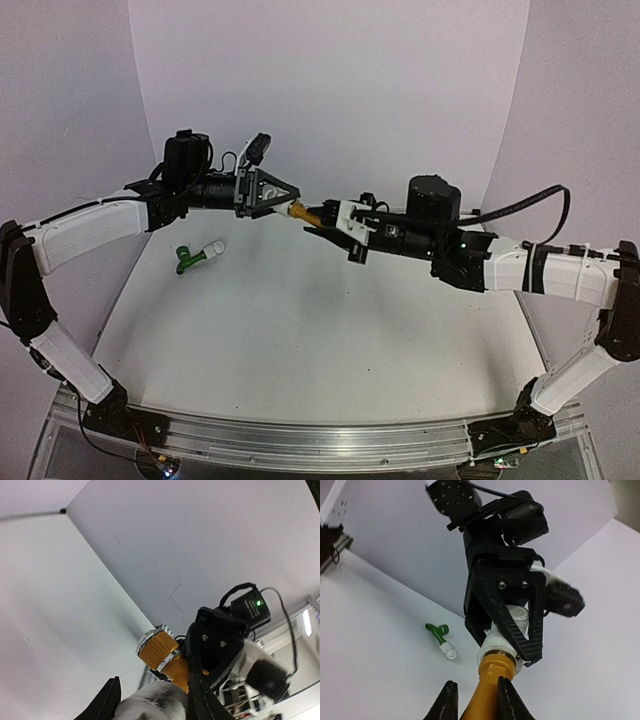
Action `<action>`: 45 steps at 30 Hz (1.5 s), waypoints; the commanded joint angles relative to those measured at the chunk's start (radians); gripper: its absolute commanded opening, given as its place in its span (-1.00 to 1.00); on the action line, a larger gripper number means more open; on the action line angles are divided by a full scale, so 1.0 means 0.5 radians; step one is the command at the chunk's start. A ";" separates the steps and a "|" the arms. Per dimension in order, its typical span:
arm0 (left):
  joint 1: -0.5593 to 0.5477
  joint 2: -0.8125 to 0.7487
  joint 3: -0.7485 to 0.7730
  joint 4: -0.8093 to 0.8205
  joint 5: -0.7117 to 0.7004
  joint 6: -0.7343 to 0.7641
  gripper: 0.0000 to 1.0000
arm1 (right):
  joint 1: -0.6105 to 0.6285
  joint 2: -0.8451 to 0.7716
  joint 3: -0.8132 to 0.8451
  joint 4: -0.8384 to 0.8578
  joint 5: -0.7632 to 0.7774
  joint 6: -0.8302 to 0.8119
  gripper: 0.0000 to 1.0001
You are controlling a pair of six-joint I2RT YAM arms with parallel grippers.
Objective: Install the water faucets
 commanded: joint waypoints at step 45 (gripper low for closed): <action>0.031 0.205 -0.020 0.484 0.104 -1.334 -1.00 | -0.020 -0.318 0.134 -0.627 1.671 0.956 0.96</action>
